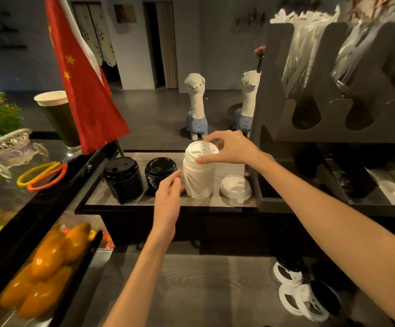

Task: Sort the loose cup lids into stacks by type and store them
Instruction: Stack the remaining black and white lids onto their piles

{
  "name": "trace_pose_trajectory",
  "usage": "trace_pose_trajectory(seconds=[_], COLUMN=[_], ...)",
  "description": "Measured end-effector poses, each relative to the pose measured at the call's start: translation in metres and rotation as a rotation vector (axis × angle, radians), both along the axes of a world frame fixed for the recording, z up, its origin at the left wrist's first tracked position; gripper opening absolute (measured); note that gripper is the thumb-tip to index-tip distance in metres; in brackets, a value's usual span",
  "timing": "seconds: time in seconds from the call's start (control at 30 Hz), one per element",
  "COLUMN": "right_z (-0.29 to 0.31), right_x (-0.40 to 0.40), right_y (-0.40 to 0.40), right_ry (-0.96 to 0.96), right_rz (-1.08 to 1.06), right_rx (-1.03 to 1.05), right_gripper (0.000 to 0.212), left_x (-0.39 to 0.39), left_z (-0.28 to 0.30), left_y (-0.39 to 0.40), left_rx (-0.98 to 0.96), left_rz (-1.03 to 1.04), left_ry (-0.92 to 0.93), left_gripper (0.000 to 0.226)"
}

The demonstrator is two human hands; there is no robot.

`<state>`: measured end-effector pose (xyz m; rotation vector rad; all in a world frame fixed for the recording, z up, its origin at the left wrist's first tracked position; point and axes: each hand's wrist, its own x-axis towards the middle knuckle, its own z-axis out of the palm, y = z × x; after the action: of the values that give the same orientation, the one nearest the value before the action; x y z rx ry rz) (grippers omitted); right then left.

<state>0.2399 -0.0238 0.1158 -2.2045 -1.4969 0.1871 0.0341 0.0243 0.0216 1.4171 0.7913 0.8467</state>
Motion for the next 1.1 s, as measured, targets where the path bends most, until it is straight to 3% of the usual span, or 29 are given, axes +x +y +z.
trace_pose_trajectory(seconds=[0.17, 0.33, 0.57, 0.73, 0.87, 0.97, 1.1], right_z=[-0.001, -0.001, 0.004, 0.001, -0.028, -0.071, -0.168], right_x=[-0.001, -0.002, -0.008, -0.023, -0.044, -0.057, -0.042], right_y=[0.014, 0.016, 0.021, -0.006, -0.076, -0.145, -0.229], right_ry=[-0.03, -0.053, -0.133, -0.092, 0.12, 0.303, 0.359], right_rz=[-0.015, 0.01, 0.012, -0.019, -0.06, -0.074, -0.265], right_rx=[-0.068, -0.151, -0.239, -0.157, 0.134, 0.138, -0.012], right_gripper=[0.092, 0.081, 0.083, 0.092, 0.058, 0.027, 0.017], left_x=[0.007, 0.012, 0.012, 0.005, 0.0, 0.001, 0.008], left_z=[0.001, -0.008, -0.012, -0.013, -0.039, -0.073, -0.139], left_y=[-0.005, -0.003, 0.002, -0.008, -0.032, -0.059, -0.103], left_rx=[0.11, 0.142, 0.183, 0.259, 0.293, 0.295, 0.282], left_rz=[-0.074, -0.125, -0.146, -0.012, 0.061, -0.032, -0.272], left_ry=[0.089, 0.111, 0.134, 0.104, 0.08, 0.127, 0.269], left_gripper=[0.048, 0.05, 0.051, 0.042, 0.023, 0.015, 0.012])
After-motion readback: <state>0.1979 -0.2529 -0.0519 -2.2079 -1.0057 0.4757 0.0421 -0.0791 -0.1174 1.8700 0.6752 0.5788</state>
